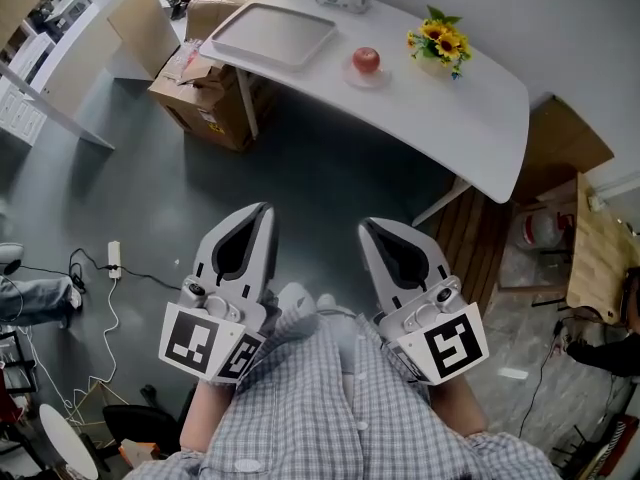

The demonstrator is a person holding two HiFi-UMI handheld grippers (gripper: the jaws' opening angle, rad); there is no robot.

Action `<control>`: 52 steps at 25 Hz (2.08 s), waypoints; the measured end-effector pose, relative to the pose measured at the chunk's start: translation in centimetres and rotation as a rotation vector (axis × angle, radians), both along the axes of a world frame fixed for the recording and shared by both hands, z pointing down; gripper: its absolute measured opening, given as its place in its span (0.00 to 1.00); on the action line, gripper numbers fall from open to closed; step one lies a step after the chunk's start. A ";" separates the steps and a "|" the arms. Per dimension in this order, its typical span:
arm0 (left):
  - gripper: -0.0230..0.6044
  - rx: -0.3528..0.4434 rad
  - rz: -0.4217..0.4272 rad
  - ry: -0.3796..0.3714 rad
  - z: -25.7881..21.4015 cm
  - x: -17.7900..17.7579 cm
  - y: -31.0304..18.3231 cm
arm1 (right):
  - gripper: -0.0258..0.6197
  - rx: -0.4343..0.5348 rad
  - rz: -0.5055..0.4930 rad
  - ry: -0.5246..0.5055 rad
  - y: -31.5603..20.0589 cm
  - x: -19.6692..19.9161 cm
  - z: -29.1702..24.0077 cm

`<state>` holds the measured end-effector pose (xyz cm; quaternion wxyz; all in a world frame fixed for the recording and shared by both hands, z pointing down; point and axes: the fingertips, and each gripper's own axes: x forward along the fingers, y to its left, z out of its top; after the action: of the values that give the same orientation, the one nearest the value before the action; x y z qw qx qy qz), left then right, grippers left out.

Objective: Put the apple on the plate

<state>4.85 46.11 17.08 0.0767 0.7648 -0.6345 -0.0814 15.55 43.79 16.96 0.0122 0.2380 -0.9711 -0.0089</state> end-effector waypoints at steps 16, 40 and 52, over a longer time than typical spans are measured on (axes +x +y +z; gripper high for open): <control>0.05 -0.008 0.007 -0.118 1.3 -6.0 -11.2 | 0.07 -0.008 0.299 0.048 -12.0 1.0 1.5; 0.05 -0.058 0.238 -0.292 4.5 -12.0 -27.2 | 0.07 0.040 0.534 0.174 -26.6 -6.3 2.1; 0.05 -0.122 0.205 -0.252 6.2 -13.0 -32.1 | 0.07 -0.003 0.498 0.195 -32.5 -6.6 4.4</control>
<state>-8.19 14.00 23.31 0.0506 0.8235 -0.5616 0.0621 8.99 11.31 21.35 0.1077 0.4676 -0.8769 -0.0273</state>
